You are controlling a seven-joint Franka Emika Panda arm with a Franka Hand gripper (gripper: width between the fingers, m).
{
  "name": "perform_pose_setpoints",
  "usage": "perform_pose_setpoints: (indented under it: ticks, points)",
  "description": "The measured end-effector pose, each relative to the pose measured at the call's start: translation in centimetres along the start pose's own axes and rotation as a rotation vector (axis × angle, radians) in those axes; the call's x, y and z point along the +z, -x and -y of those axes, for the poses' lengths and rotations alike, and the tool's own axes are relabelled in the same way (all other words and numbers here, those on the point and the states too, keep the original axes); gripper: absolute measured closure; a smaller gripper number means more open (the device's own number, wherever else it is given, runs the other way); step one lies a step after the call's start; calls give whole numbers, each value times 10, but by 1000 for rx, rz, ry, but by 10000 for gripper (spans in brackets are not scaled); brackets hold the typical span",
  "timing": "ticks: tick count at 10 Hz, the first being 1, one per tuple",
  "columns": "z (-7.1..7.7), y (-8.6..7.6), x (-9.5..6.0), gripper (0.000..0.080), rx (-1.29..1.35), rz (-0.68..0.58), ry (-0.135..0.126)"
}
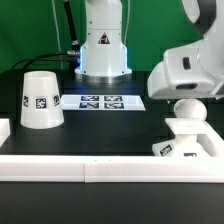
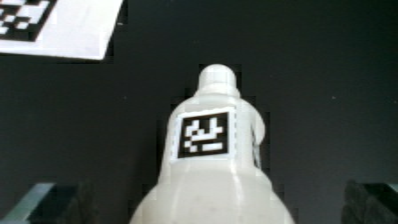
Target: Assemble lamp
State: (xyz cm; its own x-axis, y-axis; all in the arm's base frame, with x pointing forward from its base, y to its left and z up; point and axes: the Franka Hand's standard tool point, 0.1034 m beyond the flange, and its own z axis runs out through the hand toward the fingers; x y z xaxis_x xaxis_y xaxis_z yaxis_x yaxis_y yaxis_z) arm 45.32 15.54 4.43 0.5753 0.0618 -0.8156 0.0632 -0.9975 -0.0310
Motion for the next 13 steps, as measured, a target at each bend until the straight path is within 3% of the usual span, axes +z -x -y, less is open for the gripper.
perform_pose_setpoints:
  ticks: [2, 8, 12, 13]
  points:
    - [-1, -5, 4, 101, -3, 93, 4]
    - [1, -27, 19, 101, 0, 43, -4]
    - [2, -27, 22, 101, 1, 43, -3]
    - [2, -27, 22, 216, 1, 43, -3]
